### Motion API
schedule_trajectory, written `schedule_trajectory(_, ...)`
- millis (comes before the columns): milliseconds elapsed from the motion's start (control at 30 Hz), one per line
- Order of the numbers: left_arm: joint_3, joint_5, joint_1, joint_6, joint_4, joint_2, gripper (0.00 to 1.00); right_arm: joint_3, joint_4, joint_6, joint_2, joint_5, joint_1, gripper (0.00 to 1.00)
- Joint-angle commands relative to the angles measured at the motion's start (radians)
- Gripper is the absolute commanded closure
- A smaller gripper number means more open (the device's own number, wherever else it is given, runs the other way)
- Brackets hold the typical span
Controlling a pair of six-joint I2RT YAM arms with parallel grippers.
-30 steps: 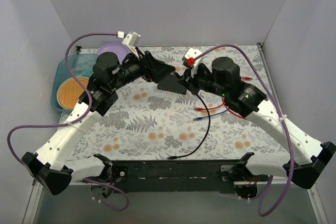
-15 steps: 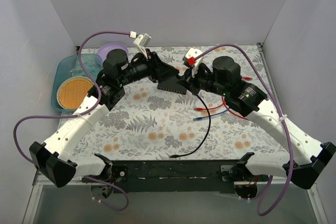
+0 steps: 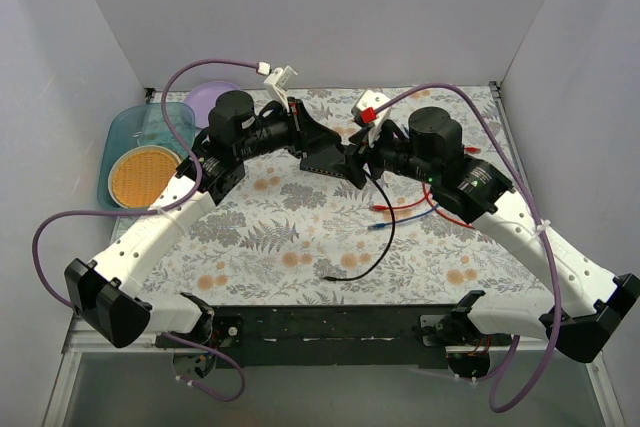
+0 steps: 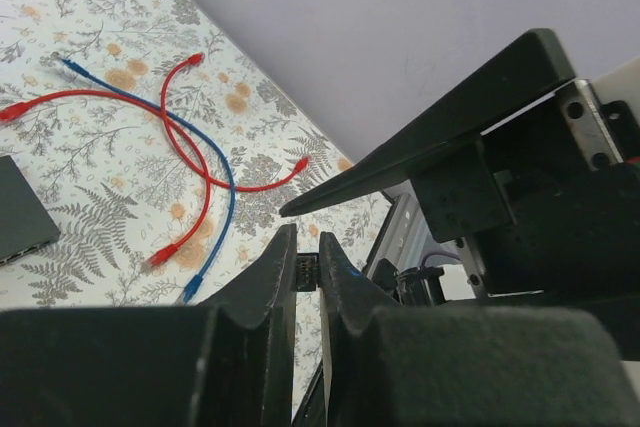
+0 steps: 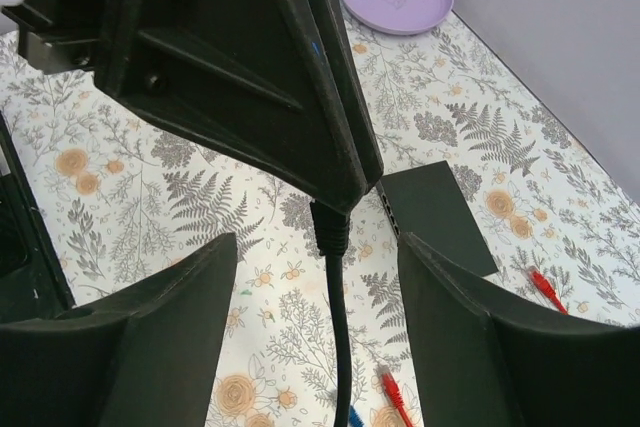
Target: Insert the plug into the switch port
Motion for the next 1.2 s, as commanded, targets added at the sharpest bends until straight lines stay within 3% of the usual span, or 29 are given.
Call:
schedule_trajectory(0, 0.047, -0.024, -0.001, 0.006, -0.029, -0.01, 1.0, 0.025, 0.066, -0.014, -0.044, 0.01, 0.002, 0.27)
schedule_trajectory(300, 0.053, -0.01, -0.001, 0.0, -0.03, -0.009, 1.0, 0.023, 0.051, -0.02, -0.014, 0.018, 0.002, 0.35)
schedule_trajectory(633, 0.058, 0.036, -0.001, 0.003, -0.032, -0.004, 1.0, 0.012, 0.055, -0.026, -0.009, 0.061, 0.002, 0.55)
schedule_trajectory(733, 0.058, 0.038, -0.001, 0.001, -0.034, -0.003, 1.0, 0.012, 0.055, -0.022, -0.004, 0.066, 0.002, 0.72)
schedule_trajectory(767, 0.058, 0.041, -0.001, 0.001, -0.032, -0.003, 1.0, 0.014, 0.054, -0.02, 0.0, 0.067, 0.0, 0.83)
schedule_trajectory(867, 0.059, 0.051, -0.001, 0.0, -0.034, -0.003, 1.0, 0.017, 0.049, -0.017, 0.008, 0.069, 0.0, 0.99)
schedule_trajectory(1067, 0.064, 0.045, -0.001, 0.009, -0.046, -0.004, 0.98, 0.006, 0.058, -0.014, 0.003, 0.07, 0.0, 0.99)
schedule_trajectory(1100, 0.062, 0.042, -0.001, 0.012, -0.049, -0.004, 0.86, 0.005, 0.062, -0.015, 0.003, 0.075, 0.0, 0.99)
schedule_trajectory(1133, 0.062, 0.03, -0.003, 0.019, -0.052, -0.004, 0.67, -0.001, 0.063, -0.012, 0.002, 0.078, 0.0, 0.99)
schedule_trajectory(1167, 0.062, 0.012, -0.001, 0.024, -0.056, -0.004, 0.21, -0.003, 0.065, -0.011, 0.0, 0.082, 0.0, 0.99)
